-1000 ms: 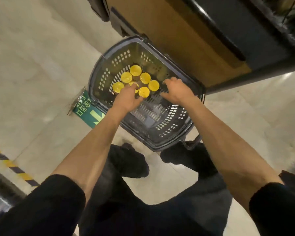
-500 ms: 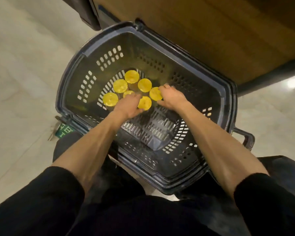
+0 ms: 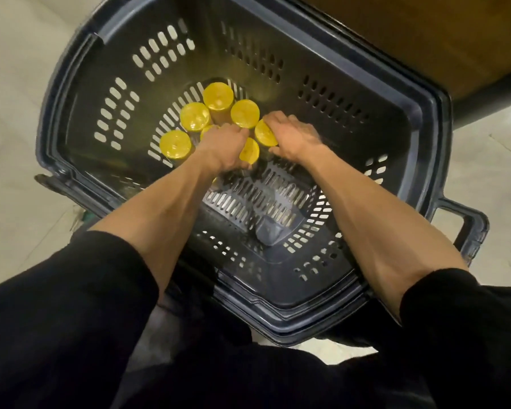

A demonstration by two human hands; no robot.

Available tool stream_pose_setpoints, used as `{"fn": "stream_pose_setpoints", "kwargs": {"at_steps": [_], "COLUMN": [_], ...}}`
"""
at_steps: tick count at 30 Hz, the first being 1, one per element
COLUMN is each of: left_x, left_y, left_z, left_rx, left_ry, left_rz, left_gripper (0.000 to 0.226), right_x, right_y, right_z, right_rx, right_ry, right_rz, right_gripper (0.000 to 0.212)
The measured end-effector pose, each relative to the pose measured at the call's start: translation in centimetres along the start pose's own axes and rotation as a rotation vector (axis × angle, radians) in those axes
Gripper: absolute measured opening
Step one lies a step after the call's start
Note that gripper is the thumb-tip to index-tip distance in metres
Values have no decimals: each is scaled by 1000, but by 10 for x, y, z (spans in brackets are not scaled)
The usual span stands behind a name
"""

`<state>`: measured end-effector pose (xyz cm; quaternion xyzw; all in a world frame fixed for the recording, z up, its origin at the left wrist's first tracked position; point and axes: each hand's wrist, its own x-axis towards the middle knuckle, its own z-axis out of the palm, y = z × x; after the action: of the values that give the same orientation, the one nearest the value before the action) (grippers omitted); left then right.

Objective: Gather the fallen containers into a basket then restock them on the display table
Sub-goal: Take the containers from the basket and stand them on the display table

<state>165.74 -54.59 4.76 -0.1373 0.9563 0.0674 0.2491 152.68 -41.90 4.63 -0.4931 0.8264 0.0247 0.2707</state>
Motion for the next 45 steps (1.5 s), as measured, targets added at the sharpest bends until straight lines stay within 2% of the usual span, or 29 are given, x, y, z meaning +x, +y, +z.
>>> {"fn": "stream_pose_setpoints", "kwargs": {"at_steps": [4, 14, 25, 33, 39, 45], "left_x": [8, 14, -13, -124, -215, -308], "left_y": [1, -4, 0, 16, 24, 43], "left_z": [8, 16, -6, -102, -204, -311], "left_rx": [23, 121, -107, -315, -417, -648], "left_ry": [-7, 44, -23, 18, 66, 168], "left_rz": [7, 8, -22, -53, -102, -193], "left_gripper": [77, 76, 72, 78, 76, 81], "right_x": [5, 12, -25, -122, -211, -299], "right_y": [-2, 1, -5, -33, -70, -115], "right_z": [7, 7, -22, -118, -203, -301], "right_rx": [-22, -21, 10, 71, 299, 356], "right_ry": [42, 43, 80, 77, 138, 250], "right_rz": [-5, -38, 51, 101, 219, 320], "right_gripper": [75, 82, 73, 73, 77, 78]}}
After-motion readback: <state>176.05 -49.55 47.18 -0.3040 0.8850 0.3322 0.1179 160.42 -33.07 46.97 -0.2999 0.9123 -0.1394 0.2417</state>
